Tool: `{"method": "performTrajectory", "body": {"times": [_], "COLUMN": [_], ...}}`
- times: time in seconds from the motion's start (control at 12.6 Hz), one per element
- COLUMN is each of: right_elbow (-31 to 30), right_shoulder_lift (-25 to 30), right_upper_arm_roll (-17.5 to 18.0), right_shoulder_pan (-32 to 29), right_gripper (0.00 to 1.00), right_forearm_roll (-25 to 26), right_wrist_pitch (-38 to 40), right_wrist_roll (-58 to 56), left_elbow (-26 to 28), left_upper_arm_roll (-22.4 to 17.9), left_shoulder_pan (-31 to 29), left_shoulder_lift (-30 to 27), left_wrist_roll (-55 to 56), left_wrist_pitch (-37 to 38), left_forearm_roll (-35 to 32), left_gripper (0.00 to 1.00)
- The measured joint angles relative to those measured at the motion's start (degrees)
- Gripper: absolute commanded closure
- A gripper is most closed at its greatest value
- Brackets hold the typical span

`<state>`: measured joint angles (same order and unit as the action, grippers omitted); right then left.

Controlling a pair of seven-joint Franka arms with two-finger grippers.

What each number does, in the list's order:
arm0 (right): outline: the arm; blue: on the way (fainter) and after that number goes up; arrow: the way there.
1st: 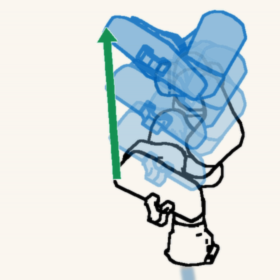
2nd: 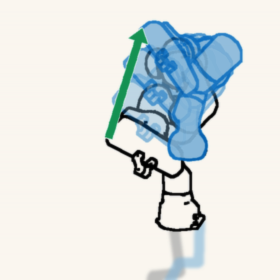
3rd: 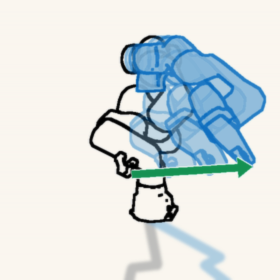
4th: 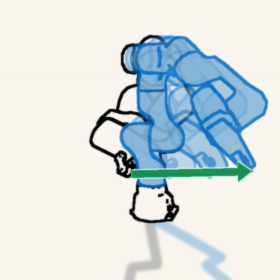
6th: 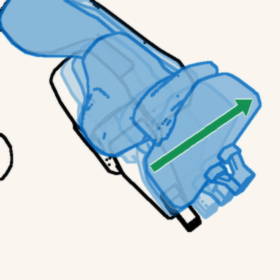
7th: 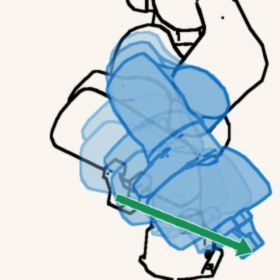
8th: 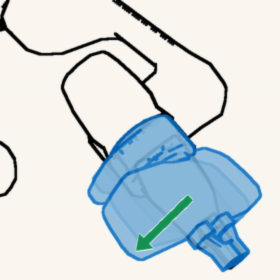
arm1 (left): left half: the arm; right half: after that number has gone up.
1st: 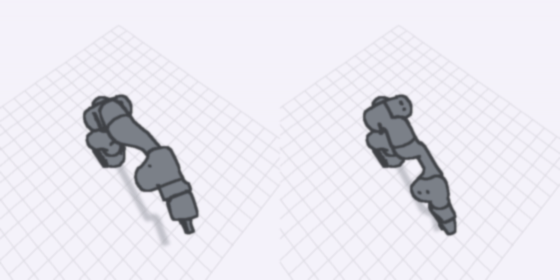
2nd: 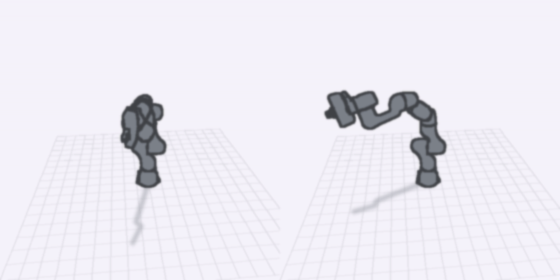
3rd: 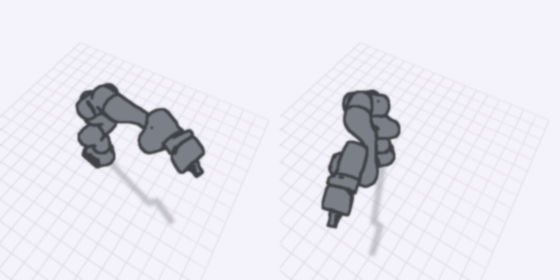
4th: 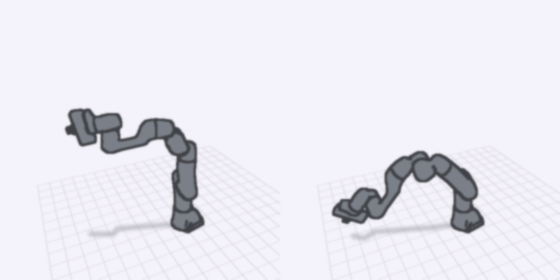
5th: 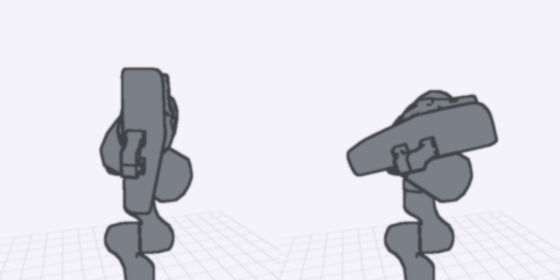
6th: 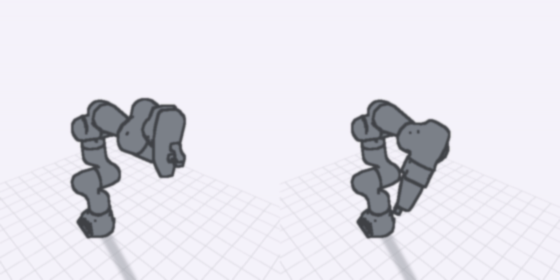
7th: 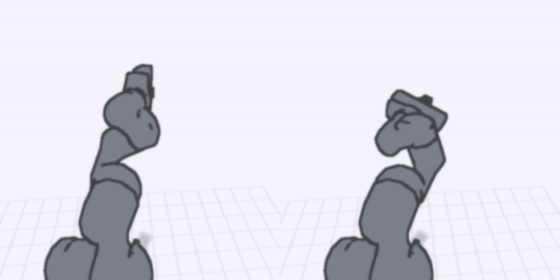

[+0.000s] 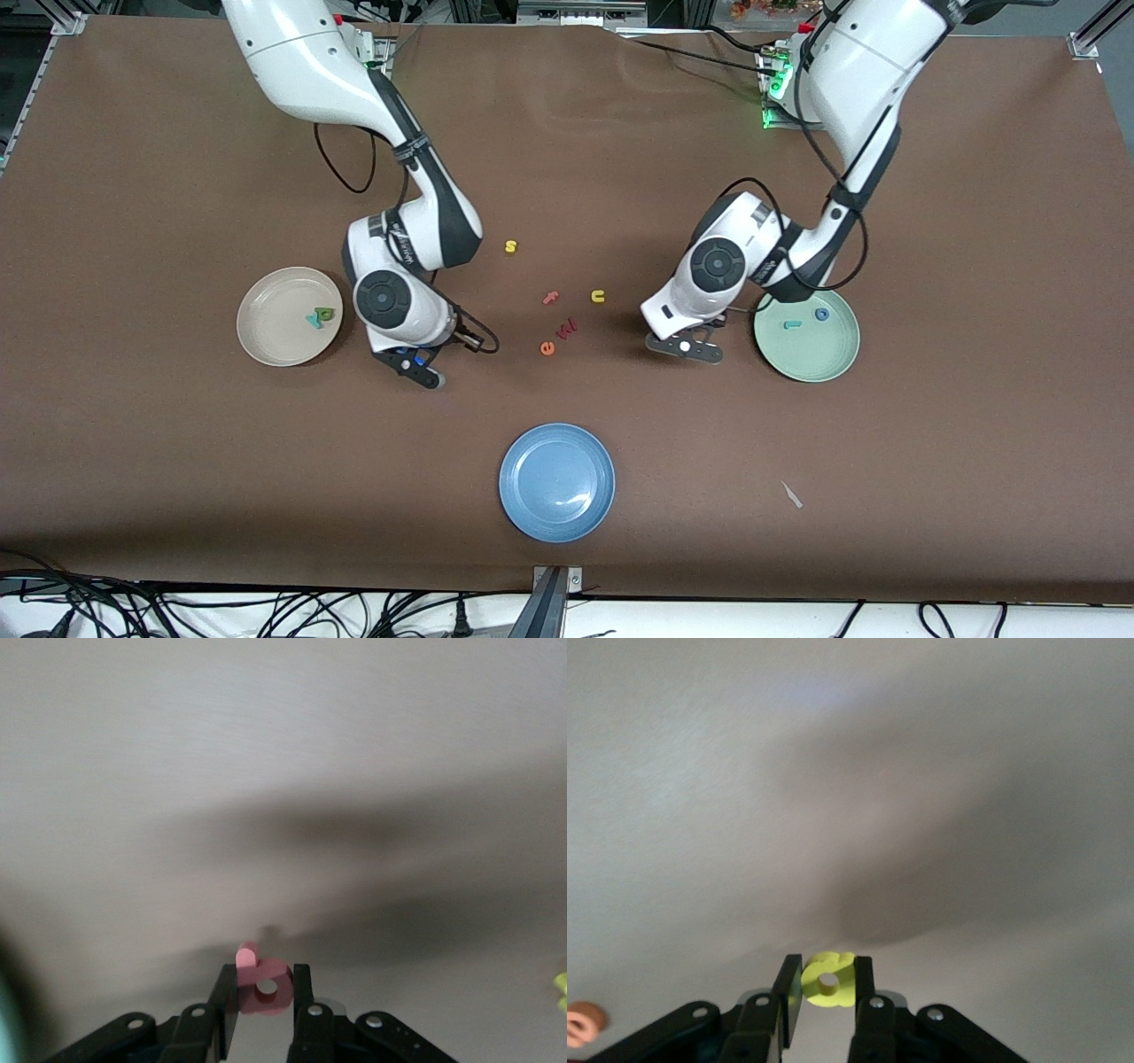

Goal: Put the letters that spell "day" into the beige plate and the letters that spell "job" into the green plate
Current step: 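Place a on cream plate with the right gripper while the left gripper places b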

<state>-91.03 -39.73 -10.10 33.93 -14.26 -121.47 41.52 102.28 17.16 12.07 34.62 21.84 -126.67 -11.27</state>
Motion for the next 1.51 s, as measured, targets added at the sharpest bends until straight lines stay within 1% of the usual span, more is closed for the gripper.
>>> {"method": "performTrajectory", "body": {"times": [0.16, 0.32, 0.48, 0.64, 0.72, 0.79, 0.87, 1.03, 1.11, 1.19, 1.27, 1.51], "right_elbow": [-2.9, -6.9, -9.6, -10.3, -10.5, -10.7, -11.1, -11.5, -11.3, -10.4, -8.9, -4.0], "right_shoulder_lift": [2.4, 4.9, 6.7, 7.5, 7.6, 7.6, 7.6, 7.5, 7.6, 7.6, 7.6, 7.8], "right_upper_arm_roll": [-3.3, -7.2, -11.4, -14.9, -16.4, -17.8, -18.8, -19.6, -19.6, -19.5, -19.4, -19.2], "right_shoulder_pan": [-0.3, -0.4, -0.6, -0.7, -0.8, -0.8, -0.8, -1.0, -0.8, -0.4, 0.1, 0.6], "right_gripper": [0.98, 0.98, 0.97, 0.95, 0.82, 0.34, 0.00, 0.00, 0.00, 0.00, 0.00, 0.00], "right_forearm_roll": [1.2, 1.8, 1.9, 1.9, 1.9, 1.9, 1.9, 1.9, 1.9, 1.9, 1.9, 1.8], "right_wrist_pitch": [1.3, 1.7, 3.8, 7.0, 8.0, 8.4, 8.5, 8.8, 9.2, 10.1, 11.6, 17.1], "right_wrist_roll": [-9.2, -18.0, -25.3, -30.3, -32.3, -34.1, -35.2, -35.6, -35.7, -35.7, -35.7, -35.7], "left_elbow": [0.0, 0.0, 0.5, 1.3, 1.4, 1.4, 1.4, 1.4, 1.4, 1.4, 1.4, 0.8], "left_upper_arm_roll": [-0.1, -0.3, -0.5, -0.6, -0.6, -0.6, -0.5, -0.3, -0.2, -0.1, -0.1, -0.1], "left_shoulder_pan": [-3.4, -7.5, -10.5, -11.9, -12.2, -12.3, -12.2, -12.0, -11.9, -11.8, -11.8, -12.4], "left_shoulder_lift": [-2.8, -3.7, -3.7, -3.1, -2.5, -1.9, -1.3, 0.0, 0.6, 1.1, 1.4, 0.9], "left_wrist_roll": [-5.4, -11.5, -14.8, -16.0, -16.3, -16.4, -16.5, -16.5, -16.5, -16.5, -16.5, -16.4], "left_wrist_pitch": [5.2, 9.1, 10.7, 10.8, 10.8, 10.7, 10.7, 10.0, 9.7, 9.5, 9.3, 9.6], "left_forearm_roll": [0.0, 0.0, -0.1, -3.0, -3.9, -4.1, -4.2, -4.2, -4.2, -4.2, -4.2, -4.2], "left_gripper": [1.00, 1.00, 1.00, 1.00, 1.00, 1.00, 1.00, 1.00, 0.96, 0.60, 0.01, 0.00]}}
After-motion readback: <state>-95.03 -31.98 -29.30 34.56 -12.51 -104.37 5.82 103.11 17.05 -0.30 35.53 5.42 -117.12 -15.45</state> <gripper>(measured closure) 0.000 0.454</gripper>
